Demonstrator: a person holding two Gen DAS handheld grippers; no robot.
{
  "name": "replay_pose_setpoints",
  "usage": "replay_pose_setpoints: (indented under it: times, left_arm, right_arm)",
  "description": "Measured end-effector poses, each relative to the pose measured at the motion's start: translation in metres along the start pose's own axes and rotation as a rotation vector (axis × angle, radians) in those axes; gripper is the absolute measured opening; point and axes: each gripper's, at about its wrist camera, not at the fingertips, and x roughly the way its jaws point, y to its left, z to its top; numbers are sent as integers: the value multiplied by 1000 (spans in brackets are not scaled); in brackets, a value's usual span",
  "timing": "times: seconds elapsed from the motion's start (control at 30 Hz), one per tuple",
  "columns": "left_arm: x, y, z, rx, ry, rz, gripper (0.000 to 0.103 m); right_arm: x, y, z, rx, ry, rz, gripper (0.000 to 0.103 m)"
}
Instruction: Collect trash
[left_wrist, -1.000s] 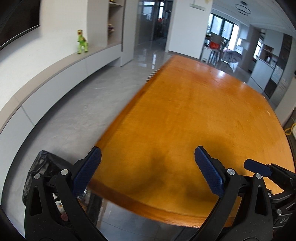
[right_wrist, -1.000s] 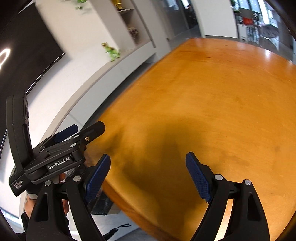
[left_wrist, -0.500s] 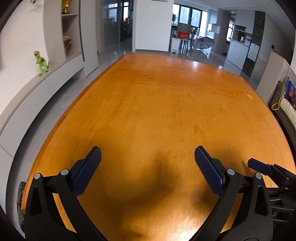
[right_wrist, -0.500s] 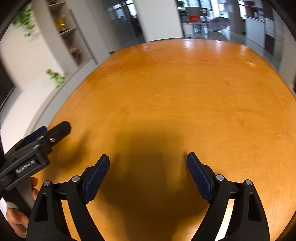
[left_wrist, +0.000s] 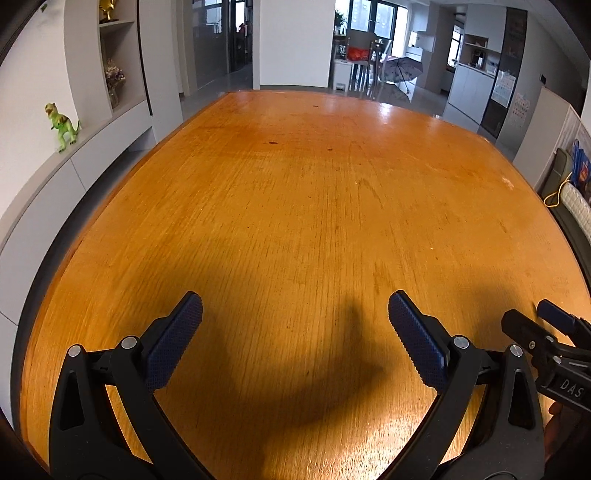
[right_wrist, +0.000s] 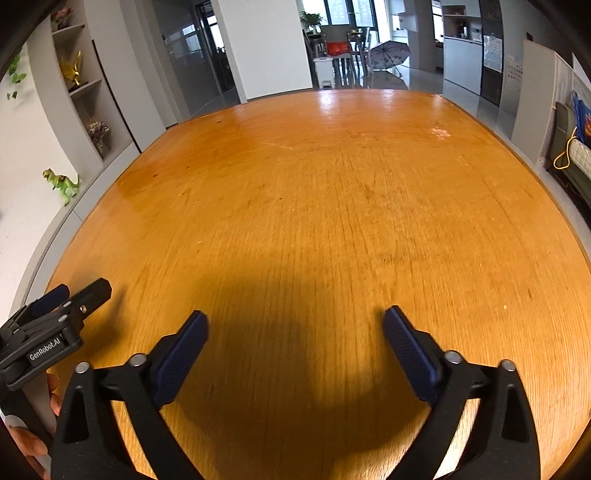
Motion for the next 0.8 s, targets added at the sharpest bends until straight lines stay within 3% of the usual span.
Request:
replay_pose_setpoints:
  times: [0.1, 0.17, 0.3, 0.8]
  left_arm:
    - [16, -6, 0, 9, 86, -9, 97]
    - [19, -9, 0, 31, 106, 23, 97]
    - [17, -13, 0, 42, 106, 20, 97]
    - [19, -18, -2, 41, 107, 23, 97]
  right_arm:
    - [2, 4, 1, -19, 10, -28, 100]
    - [6, 10, 4, -42, 22, -59, 100]
    - [9, 19, 2, -93, 45, -126, 100]
    - [9, 15, 4, -92, 45, -127, 100]
